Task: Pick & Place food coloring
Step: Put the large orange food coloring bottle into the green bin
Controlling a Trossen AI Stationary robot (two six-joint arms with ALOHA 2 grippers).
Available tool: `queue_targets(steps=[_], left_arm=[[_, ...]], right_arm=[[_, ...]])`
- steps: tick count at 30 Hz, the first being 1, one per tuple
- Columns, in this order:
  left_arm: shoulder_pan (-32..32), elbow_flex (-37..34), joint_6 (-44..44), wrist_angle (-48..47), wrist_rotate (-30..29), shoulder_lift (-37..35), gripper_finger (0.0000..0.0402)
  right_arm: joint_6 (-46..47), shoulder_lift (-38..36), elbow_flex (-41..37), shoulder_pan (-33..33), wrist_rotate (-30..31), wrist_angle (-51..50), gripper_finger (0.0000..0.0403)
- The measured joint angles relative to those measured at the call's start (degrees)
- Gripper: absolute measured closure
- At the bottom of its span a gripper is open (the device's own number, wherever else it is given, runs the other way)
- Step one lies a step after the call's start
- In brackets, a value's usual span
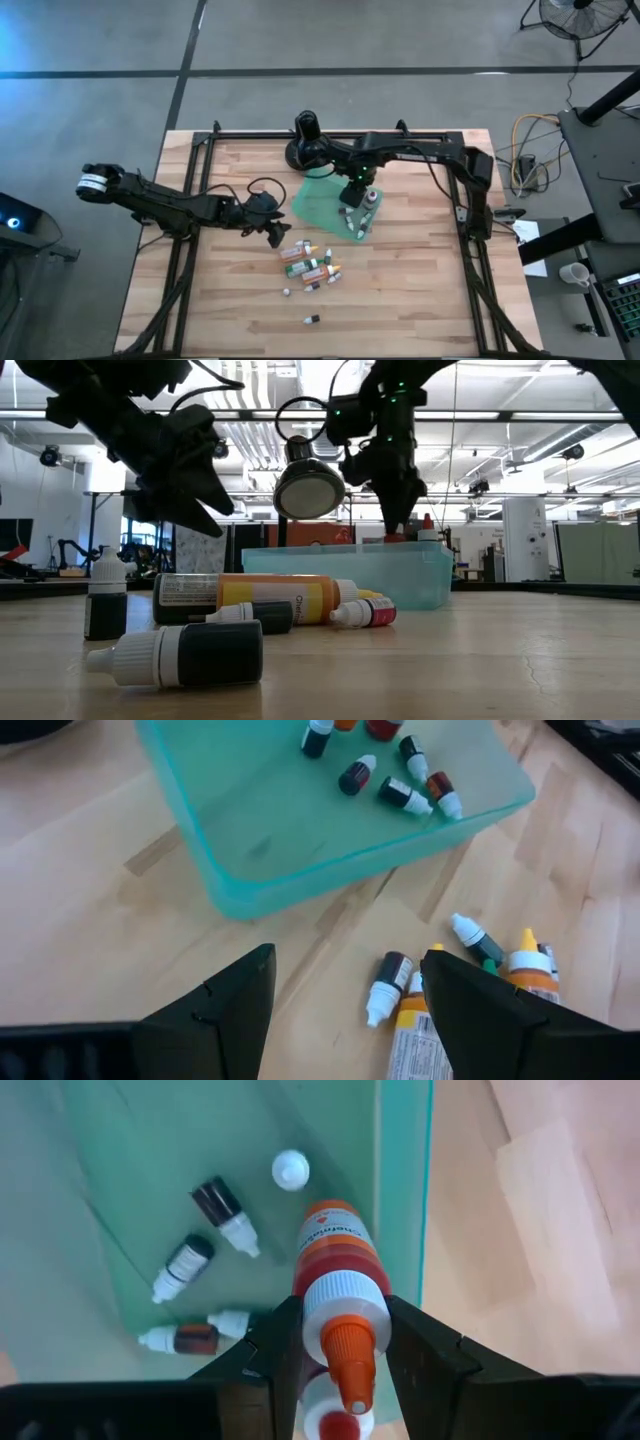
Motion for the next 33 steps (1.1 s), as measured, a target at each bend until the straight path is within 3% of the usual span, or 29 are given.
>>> queue_targets(steps=[6,33], left_arm=[[-0.11,0.0,-1.66,-2.08,0.05,0.0,0.0179],[-0.22,0.0,-3.91,-2.58,1.81,0.02,0.0179]], right_arm=[[-2.49,2.26,1.84,-0.07,-0.02,-3.77,0.0286],[-2.92,2.29,0.61,-0.04,-0.05,-1.54,0.0269]])
